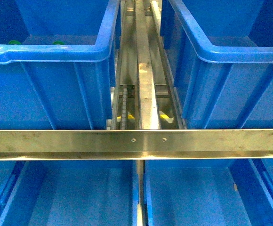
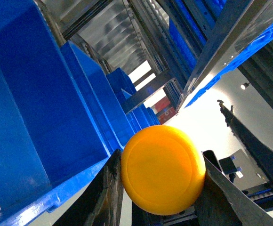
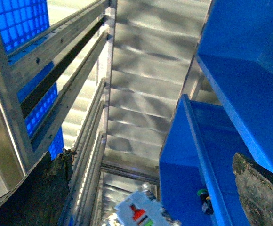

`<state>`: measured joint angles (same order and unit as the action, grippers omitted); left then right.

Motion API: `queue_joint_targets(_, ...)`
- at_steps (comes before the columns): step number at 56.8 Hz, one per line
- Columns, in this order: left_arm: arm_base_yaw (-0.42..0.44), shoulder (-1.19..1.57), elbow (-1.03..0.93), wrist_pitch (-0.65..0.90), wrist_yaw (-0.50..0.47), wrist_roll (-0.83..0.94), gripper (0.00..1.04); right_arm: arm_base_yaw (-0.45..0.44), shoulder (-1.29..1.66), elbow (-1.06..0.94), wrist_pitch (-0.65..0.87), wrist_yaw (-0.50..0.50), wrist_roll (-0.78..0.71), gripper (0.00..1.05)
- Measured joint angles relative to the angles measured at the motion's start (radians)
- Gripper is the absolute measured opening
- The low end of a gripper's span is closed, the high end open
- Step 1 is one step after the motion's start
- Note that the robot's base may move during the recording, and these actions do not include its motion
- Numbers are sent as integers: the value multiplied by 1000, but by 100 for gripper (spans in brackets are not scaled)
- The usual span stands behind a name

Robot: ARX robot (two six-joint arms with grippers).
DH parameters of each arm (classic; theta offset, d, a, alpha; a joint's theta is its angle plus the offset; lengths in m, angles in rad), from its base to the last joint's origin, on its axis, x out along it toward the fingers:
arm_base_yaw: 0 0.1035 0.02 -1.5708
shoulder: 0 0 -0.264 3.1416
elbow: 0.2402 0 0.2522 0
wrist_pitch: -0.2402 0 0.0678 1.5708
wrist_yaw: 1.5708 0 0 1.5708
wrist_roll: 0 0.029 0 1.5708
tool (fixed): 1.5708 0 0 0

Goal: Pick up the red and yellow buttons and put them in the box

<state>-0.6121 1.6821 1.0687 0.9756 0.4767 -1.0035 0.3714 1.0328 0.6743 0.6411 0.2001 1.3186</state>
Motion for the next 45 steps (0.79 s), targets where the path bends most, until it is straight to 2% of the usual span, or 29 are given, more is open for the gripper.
queue_joint_targets(45, -30, 91, 87, 2, -10, -15, 33, 31, 40, 15, 4, 40, -31, 99)
